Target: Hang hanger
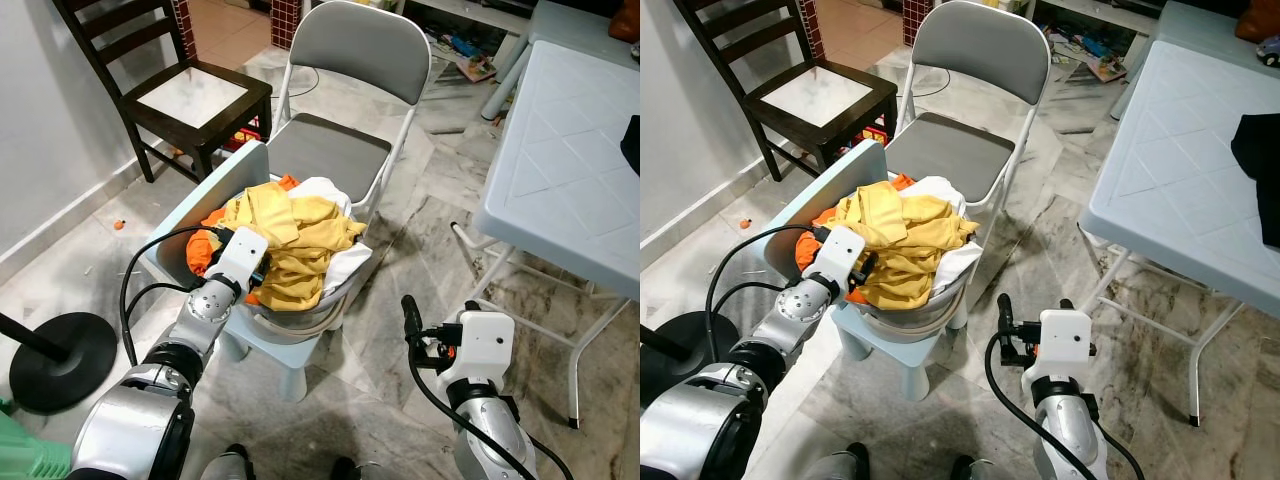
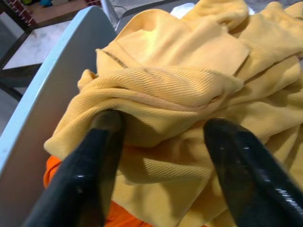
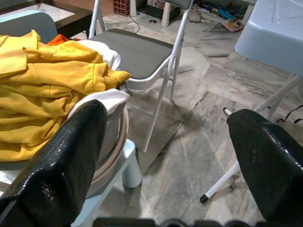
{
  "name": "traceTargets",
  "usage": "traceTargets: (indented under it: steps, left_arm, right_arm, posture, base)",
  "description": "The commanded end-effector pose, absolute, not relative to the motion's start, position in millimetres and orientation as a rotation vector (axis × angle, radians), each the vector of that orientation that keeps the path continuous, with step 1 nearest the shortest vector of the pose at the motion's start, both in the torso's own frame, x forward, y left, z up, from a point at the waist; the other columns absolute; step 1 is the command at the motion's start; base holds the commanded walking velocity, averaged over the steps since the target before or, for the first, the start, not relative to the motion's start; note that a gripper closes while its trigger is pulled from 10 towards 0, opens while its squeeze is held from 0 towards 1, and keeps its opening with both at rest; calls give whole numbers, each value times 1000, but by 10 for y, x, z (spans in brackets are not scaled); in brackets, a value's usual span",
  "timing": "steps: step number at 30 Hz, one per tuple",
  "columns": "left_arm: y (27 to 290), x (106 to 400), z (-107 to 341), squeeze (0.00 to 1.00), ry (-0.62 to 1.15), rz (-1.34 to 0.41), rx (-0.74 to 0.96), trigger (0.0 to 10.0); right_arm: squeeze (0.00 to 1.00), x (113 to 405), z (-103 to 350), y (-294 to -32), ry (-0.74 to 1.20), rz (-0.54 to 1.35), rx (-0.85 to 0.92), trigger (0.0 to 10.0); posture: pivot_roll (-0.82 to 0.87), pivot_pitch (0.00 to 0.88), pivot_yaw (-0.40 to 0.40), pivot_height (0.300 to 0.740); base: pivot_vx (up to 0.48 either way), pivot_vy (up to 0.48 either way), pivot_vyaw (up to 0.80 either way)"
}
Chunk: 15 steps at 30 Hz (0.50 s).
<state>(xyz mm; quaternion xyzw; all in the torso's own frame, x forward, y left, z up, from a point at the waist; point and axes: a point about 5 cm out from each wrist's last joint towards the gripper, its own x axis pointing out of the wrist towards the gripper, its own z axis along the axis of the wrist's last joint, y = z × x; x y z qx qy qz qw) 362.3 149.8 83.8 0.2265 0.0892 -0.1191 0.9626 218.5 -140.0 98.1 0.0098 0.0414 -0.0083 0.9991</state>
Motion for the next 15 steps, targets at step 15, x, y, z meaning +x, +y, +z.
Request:
traceTargets:
  steps: [15]
  left_arm:
    - [1547,3666,919,0,144,-177,419,0]
  right_arm:
    - [0,2213,994,-1440,82,-24,2,10000]
  posture:
    - [34,192,-113,740]
  base:
    - [0,0,0]
